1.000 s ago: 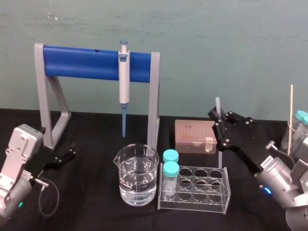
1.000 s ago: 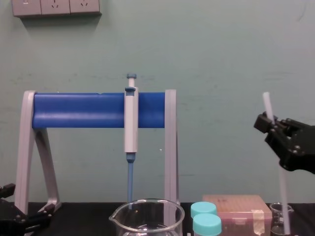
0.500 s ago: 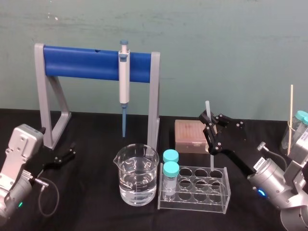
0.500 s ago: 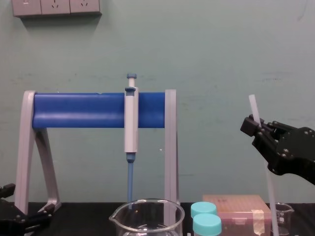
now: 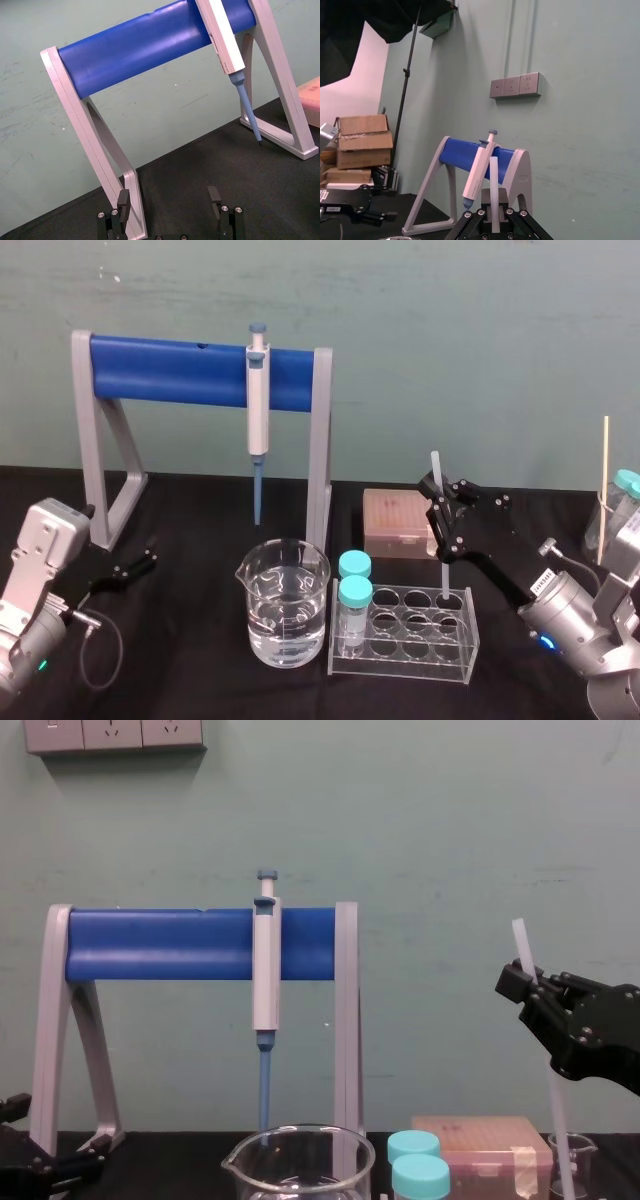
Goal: Pick up the stirring rod with one hand, then place it down.
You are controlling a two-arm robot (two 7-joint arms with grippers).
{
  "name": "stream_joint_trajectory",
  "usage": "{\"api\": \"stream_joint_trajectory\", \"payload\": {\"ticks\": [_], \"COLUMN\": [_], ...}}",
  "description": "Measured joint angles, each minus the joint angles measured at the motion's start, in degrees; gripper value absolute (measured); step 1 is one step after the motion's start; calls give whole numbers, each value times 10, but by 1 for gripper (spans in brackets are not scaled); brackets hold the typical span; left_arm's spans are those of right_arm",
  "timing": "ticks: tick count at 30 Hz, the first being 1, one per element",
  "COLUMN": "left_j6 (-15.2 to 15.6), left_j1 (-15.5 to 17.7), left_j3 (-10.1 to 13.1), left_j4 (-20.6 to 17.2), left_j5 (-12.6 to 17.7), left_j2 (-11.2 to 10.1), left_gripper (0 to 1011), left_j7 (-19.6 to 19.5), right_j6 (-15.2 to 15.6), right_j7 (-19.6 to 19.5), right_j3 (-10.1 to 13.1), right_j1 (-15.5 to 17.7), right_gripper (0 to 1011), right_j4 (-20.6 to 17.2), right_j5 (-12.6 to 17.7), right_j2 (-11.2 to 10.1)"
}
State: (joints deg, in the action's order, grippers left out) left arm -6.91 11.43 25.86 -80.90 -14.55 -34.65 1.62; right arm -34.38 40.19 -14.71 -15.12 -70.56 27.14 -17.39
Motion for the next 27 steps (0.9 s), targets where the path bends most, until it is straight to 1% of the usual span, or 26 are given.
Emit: {"api": "stream_joint_trajectory", "payload": {"ticks": [4,16,27], "left_j6": [0,0,0], "left_j1": [0,0,0], "left_j3": [0,0,0], "left_j4": [0,0,0], "left_j5": [0,0,0], "left_j2": [0,0,0], "left_gripper": [1001,1000,1000], "left_j7": [0,0,0], "right_j6": [2,2,14], "right_j7": [0,8,26], "right_j3": [0,-6,-9], "right_j1": [0,-9,-20], "right_gripper": [72,72,72], "right_j4": [2,23,51], "right_j5": [-1,0,21], "right_j2": [-1,-1,1]}}
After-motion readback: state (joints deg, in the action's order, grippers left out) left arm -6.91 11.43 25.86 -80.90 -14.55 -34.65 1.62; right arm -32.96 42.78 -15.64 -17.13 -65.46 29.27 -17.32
